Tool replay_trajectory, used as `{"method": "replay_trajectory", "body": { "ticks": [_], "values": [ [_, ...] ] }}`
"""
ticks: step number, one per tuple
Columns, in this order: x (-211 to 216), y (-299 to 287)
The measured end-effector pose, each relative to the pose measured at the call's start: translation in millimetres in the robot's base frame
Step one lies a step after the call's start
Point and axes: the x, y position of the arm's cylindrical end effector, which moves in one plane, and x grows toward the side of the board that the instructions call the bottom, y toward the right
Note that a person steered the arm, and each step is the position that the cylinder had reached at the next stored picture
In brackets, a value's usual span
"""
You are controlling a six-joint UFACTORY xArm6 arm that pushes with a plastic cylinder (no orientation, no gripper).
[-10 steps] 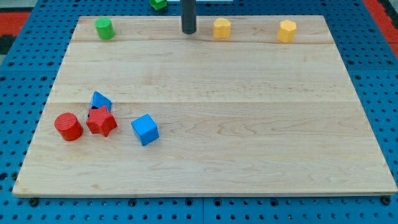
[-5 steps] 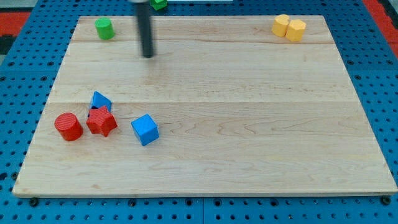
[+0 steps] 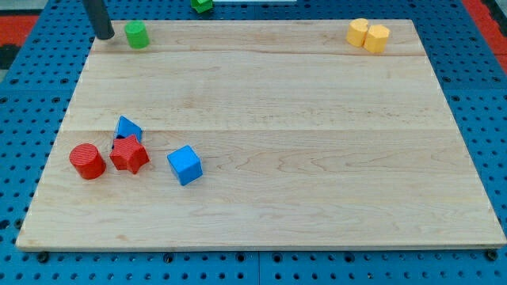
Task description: Keep green circle at bottom left to yellow heart
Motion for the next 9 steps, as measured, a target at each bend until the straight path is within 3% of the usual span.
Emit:
{"method": "replay_trajectory", "body": {
  "ticks": [2, 3, 5, 6, 7, 8, 9],
  "values": [
    [48, 186],
    [89, 160],
    [81, 337],
    [80, 260],
    [59, 270],
    [58, 373],
    [69, 376]
  ]
}}
